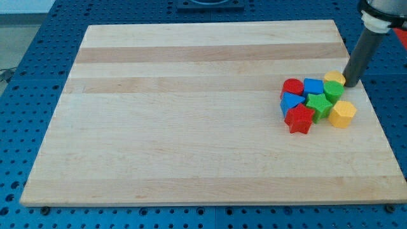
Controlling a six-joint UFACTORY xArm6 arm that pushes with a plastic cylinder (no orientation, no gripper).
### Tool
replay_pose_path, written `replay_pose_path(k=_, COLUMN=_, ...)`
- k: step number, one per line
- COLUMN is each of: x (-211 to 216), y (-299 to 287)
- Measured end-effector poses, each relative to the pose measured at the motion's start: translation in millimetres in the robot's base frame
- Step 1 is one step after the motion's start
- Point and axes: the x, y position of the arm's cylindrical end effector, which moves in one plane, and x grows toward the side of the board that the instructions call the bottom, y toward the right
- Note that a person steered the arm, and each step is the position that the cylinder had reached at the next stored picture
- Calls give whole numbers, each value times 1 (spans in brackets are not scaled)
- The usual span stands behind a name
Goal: Move the arm down to the green star
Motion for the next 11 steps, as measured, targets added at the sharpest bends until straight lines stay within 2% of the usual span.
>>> replay_pose_path(k=3, x=-13, y=-2)
replay_pose_path(k=5, x=-4, y=52)
replay_pose_path(k=7, x=126, y=54)
replay_pose_path(k=9, x=177, y=10)
replay_pose_path(k=11, x=178, y=-80)
